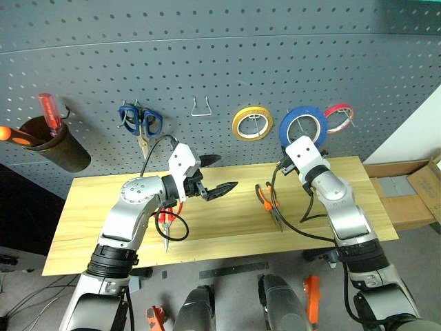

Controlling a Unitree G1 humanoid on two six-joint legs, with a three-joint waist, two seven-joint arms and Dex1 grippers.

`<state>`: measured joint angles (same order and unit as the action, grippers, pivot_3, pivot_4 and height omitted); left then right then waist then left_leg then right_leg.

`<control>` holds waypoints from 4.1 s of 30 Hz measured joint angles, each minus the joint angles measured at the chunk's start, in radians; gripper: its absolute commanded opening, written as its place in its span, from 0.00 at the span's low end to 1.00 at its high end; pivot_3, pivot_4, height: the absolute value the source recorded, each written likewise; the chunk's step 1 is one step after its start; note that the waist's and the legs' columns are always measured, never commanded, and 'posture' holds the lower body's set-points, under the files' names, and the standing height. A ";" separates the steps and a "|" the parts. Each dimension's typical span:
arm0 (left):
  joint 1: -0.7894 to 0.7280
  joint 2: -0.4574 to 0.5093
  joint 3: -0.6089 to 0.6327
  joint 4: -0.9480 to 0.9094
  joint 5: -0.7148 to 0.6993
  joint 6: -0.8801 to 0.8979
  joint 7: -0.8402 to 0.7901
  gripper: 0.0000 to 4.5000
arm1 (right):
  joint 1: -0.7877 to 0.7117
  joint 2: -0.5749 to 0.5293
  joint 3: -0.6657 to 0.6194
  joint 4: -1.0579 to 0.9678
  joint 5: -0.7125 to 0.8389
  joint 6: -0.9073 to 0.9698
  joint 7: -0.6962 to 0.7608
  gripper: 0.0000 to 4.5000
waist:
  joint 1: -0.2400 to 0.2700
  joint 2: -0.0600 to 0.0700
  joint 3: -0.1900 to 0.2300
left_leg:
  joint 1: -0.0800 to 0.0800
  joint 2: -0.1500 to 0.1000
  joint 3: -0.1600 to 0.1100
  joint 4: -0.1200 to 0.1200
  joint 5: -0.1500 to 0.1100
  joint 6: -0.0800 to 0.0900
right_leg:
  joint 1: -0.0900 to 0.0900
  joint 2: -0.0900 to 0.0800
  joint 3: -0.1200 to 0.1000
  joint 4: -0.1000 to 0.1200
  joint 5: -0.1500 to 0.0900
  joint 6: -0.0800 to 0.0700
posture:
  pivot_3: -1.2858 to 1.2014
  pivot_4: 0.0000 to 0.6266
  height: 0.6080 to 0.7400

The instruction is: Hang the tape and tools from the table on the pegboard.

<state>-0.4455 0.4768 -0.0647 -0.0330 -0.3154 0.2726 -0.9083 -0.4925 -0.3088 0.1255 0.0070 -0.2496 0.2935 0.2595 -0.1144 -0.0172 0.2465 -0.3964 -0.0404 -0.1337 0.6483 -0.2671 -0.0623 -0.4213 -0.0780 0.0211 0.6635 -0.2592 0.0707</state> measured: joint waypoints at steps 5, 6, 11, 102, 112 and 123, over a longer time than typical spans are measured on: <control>0.017 0.076 0.006 0.042 0.014 -0.063 -0.062 1.00 | 0.113 0.025 -0.003 -0.144 0.030 0.099 0.026 0.84 | 0.000 0.001 0.000 | 0.000 0.001 -0.001 -0.001 0.000 0.000 | 0.000 0.000 -0.001 0.000 0.000 0.000 | 0.46 0.37 1.00; 0.025 0.103 0.005 0.067 0.029 -0.088 -0.083 1.00 | 0.159 0.036 0.007 -0.200 0.038 0.141 0.036 0.91 | -0.001 0.001 -0.001 | 0.000 0.001 0.000 -0.002 0.000 0.000 | -0.001 0.001 0.000 0.000 0.000 0.000 | 0.46 0.37 1.00; 0.061 0.206 -0.015 0.172 0.101 -0.199 -0.182 1.00 | 0.299 0.160 0.098 -0.413 0.061 0.413 0.046 1.00 | -0.006 0.001 -0.001 | 0.001 0.001 0.000 0.000 -0.001 0.003 | -0.001 0.001 0.001 0.002 0.001 -0.001 | 0.45 0.39 1.00; 0.392 0.099 0.457 -0.125 -0.294 -0.053 0.101 1.00 | -0.451 0.441 0.124 0.023 0.251 0.211 -0.099 0.60 | 0.042 -0.008 -0.007 | 0.011 0.002 0.005 -0.003 -0.001 0.001 | -0.007 0.004 0.016 0.014 0.002 -0.003 | 0.56 0.29 1.00; 0.346 0.099 0.463 -0.176 -0.312 -0.017 0.173 1.00 | -0.681 0.466 0.056 0.458 0.272 -0.175 -0.088 0.60 | 0.075 -0.010 -0.009 | 0.011 0.002 0.006 -0.003 -0.001 0.000 | -0.008 0.005 0.017 0.014 0.002 -0.003 | 0.57 0.28 1.00; 0.308 0.096 0.461 -0.177 -0.312 -0.017 0.180 1.00 | -0.729 0.470 0.015 0.714 0.253 -0.529 -0.150 0.60 | 0.082 -0.011 -0.009 | 0.011 0.002 0.010 -0.004 0.001 -0.003 | -0.009 0.005 0.017 0.014 0.002 -0.003 | 0.58 0.27 1.00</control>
<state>-0.1378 0.5731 0.3959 -0.2103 -0.6270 0.2552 -0.7288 -1.2212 0.1612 0.1405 0.7213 0.0036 -0.2358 0.1092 -0.0323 -0.0285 0.2371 -0.3856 -0.0386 -0.1237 0.6447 -0.2657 -0.0655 -0.4303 -0.0731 0.0384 0.6777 -0.2577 0.0681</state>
